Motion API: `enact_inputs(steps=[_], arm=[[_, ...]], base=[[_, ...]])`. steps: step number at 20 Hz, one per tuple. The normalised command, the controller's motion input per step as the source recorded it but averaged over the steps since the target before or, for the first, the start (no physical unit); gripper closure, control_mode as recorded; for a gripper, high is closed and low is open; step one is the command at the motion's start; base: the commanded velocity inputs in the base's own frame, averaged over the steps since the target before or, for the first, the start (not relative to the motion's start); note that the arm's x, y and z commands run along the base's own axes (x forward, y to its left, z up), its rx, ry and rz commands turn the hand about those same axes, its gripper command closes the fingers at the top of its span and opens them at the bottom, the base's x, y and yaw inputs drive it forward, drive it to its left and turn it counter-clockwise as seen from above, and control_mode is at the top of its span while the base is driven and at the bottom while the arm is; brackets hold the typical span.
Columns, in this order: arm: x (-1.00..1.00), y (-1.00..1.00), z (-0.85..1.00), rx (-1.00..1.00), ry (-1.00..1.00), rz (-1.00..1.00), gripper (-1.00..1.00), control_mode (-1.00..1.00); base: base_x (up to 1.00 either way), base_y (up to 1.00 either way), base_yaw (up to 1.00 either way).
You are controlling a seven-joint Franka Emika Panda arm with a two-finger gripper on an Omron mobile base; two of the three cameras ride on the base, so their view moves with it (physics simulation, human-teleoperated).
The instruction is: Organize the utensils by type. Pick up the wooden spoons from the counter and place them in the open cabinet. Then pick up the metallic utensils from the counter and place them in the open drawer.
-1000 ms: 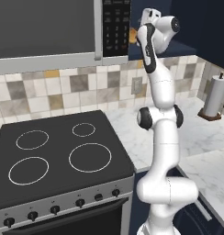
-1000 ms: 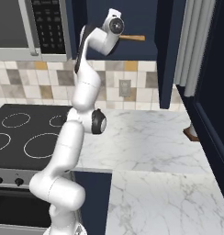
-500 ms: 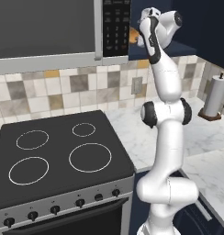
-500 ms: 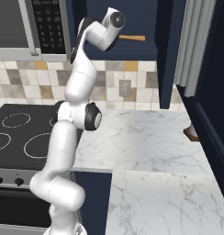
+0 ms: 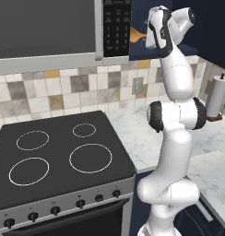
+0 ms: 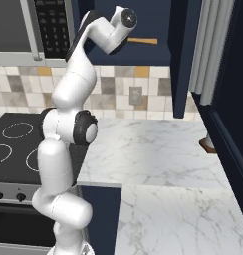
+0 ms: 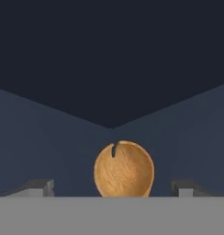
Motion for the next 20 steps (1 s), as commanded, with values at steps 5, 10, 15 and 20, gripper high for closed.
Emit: enact_inputs(steps=[5, 10, 15, 20], arm=[[-0.75, 0.07, 0.11, 0.00, 0.01, -0.05, -1.00, -1.00], [-0.89, 0.03, 0.14, 0.00, 0.01, -0.17, -1.00, -1.00], [-0.98, 0.09, 0.01, 0.00, 0.07, -0.27, -1.00, -1.00], [-0.99, 0.15, 0.00, 0.02, 0.18, -0.32, -1.00, -1.00]], base=[[0.00, 0.00, 0.00], [0.00, 0.00, 0.00], [0.00, 0.00, 0.00], [0.00, 0.00, 0.00]])
